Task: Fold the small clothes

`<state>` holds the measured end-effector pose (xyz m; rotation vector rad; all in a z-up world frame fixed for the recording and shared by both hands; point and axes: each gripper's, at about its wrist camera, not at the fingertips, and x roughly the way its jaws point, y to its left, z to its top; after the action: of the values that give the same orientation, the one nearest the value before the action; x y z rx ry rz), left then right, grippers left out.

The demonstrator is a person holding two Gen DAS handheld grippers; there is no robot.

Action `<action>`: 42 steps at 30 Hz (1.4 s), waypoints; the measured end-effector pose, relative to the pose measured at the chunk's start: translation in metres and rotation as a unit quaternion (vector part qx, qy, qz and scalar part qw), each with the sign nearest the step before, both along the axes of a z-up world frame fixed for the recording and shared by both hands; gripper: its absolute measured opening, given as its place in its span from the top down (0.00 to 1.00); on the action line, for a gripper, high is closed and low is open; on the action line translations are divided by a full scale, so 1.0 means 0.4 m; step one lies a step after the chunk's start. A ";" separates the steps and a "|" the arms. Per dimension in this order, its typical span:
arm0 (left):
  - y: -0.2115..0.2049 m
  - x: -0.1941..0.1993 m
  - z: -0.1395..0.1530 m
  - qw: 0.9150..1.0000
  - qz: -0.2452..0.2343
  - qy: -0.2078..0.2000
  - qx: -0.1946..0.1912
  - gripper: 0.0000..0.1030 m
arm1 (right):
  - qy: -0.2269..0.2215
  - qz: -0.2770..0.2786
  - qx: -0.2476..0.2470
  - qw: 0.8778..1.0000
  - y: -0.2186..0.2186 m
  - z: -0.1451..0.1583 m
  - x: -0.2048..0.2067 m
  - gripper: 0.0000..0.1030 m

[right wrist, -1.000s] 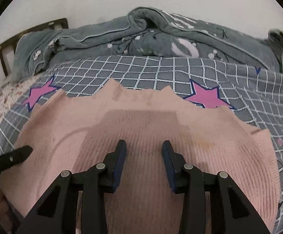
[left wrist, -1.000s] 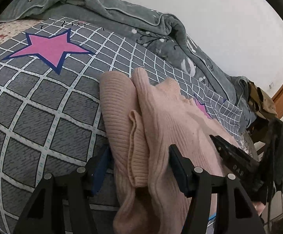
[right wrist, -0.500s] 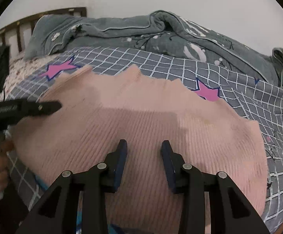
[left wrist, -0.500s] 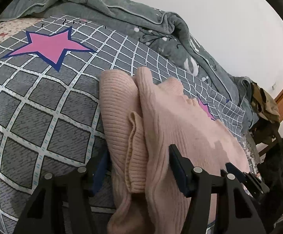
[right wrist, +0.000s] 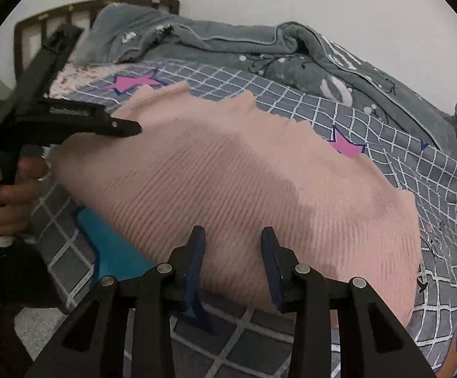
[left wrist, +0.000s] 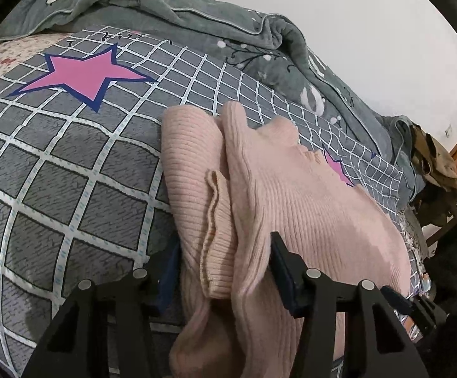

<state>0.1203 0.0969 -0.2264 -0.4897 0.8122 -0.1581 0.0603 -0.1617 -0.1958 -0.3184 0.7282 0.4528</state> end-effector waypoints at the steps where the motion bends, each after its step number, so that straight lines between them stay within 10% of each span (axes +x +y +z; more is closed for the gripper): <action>1: 0.001 -0.002 0.002 1.000 0.000 0.002 -0.001 0.51 | -0.001 0.000 0.009 1.000 -0.012 0.006 -0.001 0.64; 8: 0.012 0.015 0.034 0.998 0.030 0.036 -0.037 0.77 | -0.026 -0.045 0.090 0.995 -0.138 0.073 0.022 0.64; 26: -0.354 0.062 0.356 1.000 0.017 0.012 -0.013 0.80 | -0.020 -0.254 0.245 0.935 -0.584 0.121 0.086 0.64; 37: -0.723 0.116 0.216 0.991 -0.078 0.066 0.085 0.78 | 0.005 -0.300 0.308 0.903 -0.722 0.083 0.090 0.64; 42: -0.696 0.122 0.252 0.991 -0.126 0.049 0.008 0.61 | 0.004 -0.286 0.308 0.907 -0.709 0.089 0.087 0.64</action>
<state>0.1690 -0.1814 -0.1257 -0.3801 0.9693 -0.3622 0.0952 -0.4455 -0.1603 0.4898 0.6135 0.1044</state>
